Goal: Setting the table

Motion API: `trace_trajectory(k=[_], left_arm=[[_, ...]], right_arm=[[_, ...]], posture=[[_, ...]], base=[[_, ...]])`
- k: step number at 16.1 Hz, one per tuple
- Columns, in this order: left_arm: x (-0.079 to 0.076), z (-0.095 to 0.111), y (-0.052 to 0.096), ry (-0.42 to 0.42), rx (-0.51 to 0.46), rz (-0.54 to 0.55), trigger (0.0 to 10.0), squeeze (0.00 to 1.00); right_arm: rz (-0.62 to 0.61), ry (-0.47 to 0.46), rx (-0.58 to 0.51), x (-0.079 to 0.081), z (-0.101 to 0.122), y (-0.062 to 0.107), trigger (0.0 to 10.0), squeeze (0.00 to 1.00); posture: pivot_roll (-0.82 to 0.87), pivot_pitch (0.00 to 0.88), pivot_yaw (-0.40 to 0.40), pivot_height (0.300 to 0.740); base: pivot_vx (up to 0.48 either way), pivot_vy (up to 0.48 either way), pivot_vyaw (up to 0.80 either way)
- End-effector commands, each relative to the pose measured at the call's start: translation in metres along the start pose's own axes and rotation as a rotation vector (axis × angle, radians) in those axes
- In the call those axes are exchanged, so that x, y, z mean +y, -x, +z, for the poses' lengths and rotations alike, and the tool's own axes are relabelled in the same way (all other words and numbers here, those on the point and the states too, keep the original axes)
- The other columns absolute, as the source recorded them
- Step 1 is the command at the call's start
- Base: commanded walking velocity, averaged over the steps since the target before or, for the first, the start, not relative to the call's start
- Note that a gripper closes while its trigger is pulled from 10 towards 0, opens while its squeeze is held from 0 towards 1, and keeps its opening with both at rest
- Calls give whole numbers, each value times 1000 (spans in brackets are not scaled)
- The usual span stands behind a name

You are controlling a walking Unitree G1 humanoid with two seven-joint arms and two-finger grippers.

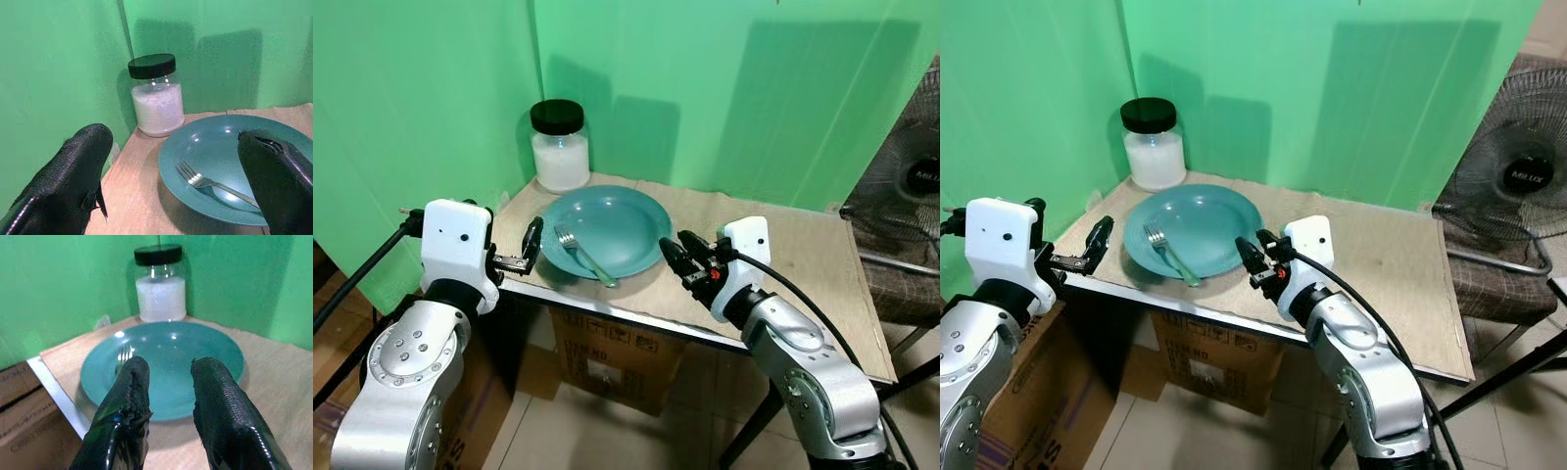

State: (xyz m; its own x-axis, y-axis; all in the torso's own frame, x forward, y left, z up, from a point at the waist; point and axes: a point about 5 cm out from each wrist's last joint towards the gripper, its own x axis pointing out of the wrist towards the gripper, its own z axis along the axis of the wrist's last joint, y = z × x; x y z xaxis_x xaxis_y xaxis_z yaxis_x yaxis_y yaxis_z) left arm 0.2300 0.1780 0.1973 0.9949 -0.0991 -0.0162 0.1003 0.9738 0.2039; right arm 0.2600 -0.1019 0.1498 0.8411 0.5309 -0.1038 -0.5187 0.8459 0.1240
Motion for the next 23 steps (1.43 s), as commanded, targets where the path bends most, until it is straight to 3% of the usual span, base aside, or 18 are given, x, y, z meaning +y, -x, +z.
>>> trace_trajectory(k=[1,9,13,15,16,17,20,23], left_arm=[[-1,-1,-1,-11,8,-10,10000,0],[-2,-1,-1,-3,9,-17,10000,0],[-4,-4,3,-8,22,-53,10000,0],[-6,-7,7,-22,37,-96,10000,0],[-7,-9,8,-22,43,-125,10000,0],[-9,-10,10,-24,51,-158,10000,0],[-14,-19,19,-52,96,-299,10000,0],[-11,-25,27,-68,129,-373,10000,0]], right_arm=[[1,28,-3,0,3,-2,10000,0],[11,45,15,1,2,-5,10000,0],[-32,32,26,-5,4,-9,10000,0],[-71,83,81,-9,5,-11,10000,0],[-51,46,123,-10,3,-12,10000,0],[-34,14,151,-11,2,-13,10000,1000],[-53,78,292,-14,-1,-15,10000,1000],[-35,70,401,-9,-2,-18,10000,1000]], posture=[[-5,0,14,740],[-3,0,8,740],[0,0,5,740],[-5,0,-1,740],[-5,0,-1,740],[-6,0,-2,740],[-8,0,-8,740],[-10,0,-17,740]], base=[[0,0,463],[321,0,780],[254,0,0],[0,0,0],[0,0,0],[0,0,0],[0,0,0],[0,0,0]])
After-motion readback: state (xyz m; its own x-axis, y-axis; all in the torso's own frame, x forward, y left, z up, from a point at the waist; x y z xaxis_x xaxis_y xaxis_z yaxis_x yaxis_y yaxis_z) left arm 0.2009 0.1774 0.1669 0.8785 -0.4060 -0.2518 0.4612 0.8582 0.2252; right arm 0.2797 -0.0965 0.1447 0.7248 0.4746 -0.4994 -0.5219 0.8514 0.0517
